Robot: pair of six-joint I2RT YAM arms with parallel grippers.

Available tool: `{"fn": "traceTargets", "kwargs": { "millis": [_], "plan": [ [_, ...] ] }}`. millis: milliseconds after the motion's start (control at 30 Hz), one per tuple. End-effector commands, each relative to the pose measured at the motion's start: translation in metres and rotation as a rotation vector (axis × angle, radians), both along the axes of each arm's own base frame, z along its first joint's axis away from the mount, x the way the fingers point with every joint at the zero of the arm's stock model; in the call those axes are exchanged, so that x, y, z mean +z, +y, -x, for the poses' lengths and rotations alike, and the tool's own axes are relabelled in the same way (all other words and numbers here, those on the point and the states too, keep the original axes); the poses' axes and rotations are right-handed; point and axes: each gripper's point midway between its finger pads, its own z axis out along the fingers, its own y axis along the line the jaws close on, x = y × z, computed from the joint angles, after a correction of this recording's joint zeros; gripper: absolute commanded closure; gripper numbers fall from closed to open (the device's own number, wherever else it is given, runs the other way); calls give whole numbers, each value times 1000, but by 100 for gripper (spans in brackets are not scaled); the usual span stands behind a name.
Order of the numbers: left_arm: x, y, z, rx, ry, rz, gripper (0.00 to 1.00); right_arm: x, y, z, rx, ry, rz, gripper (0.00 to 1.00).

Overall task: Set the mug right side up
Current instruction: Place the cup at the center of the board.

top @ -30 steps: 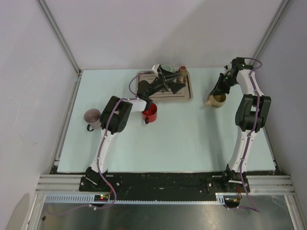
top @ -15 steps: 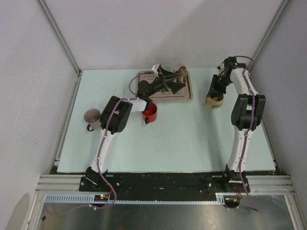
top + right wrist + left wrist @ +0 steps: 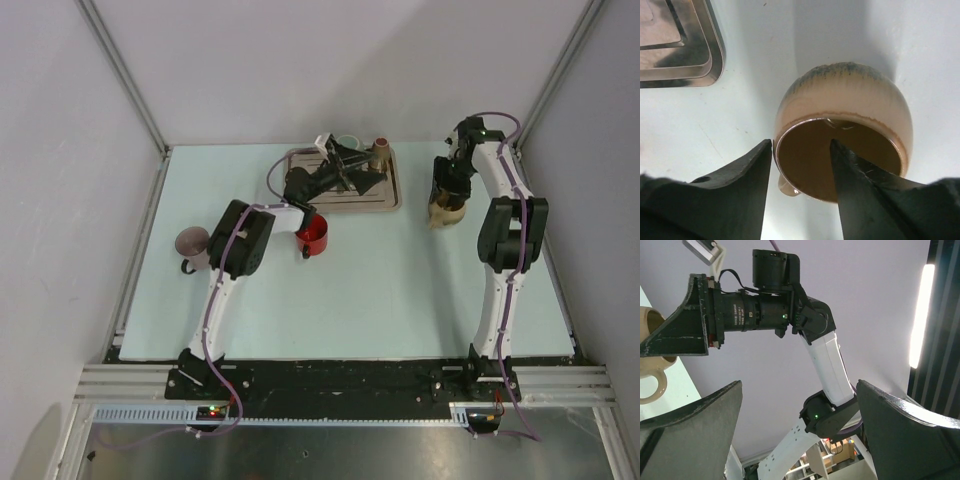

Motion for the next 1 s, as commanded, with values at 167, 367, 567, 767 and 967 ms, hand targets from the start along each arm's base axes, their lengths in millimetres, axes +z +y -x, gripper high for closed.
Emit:
{"fn": "traceTargets", "kwargs": {
  "millis": [167, 367, 567, 767, 967],
  "plan": [
    [46, 24, 7, 38, -206, 13, 2, 85, 3, -7, 51, -271, 126, 33],
    [50, 43, -4, 84, -249, -39, 2, 88, 14, 25, 63, -327, 181, 16],
    [61, 61, -7, 122, -300, -89, 2, 56, 17, 61, 15, -272, 227, 1],
    [69, 86, -10, 163, -365, -165, 2, 36, 10, 72, -65, -259, 306, 1],
    [75, 121, -16, 236, -402, -239, 2, 30, 1, 64, -170, -290, 331, 1]
  ]
}}
